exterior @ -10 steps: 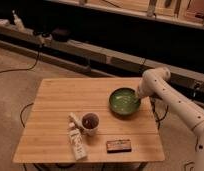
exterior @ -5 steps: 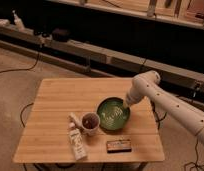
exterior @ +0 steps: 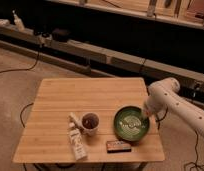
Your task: Drag the ceramic bowl in a circle
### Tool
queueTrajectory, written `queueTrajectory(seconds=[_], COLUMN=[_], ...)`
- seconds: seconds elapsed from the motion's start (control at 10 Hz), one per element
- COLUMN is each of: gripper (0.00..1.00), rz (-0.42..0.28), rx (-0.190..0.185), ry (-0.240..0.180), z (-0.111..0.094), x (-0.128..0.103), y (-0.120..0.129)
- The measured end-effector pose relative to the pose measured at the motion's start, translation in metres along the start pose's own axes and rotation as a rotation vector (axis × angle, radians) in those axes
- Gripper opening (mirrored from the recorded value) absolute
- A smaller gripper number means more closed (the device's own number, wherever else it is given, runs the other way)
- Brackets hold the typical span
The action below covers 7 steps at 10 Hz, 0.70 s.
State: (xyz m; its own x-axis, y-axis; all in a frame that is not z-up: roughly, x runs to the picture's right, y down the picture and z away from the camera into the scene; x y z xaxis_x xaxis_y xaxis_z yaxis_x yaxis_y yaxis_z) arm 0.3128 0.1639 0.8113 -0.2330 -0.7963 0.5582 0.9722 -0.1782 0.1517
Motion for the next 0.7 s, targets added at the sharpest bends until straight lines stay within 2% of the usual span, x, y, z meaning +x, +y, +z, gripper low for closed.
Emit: queueTrajectory(seconds=[0.1,0.3,0.5,0.7], gripper=[0.06,0.06,0.06,0.06], rz=[0.056,0.18,0.239,0.262], rx=[-0.017,-0.041,-0.043,-0.035], ry=[0.006,0.051,0.085,0.091], z=[-0.002,-0.005,0.002,0.016], x=[-0.002,0.013,0.045,0.082], y=[0.018,0.05,0.061,0.059])
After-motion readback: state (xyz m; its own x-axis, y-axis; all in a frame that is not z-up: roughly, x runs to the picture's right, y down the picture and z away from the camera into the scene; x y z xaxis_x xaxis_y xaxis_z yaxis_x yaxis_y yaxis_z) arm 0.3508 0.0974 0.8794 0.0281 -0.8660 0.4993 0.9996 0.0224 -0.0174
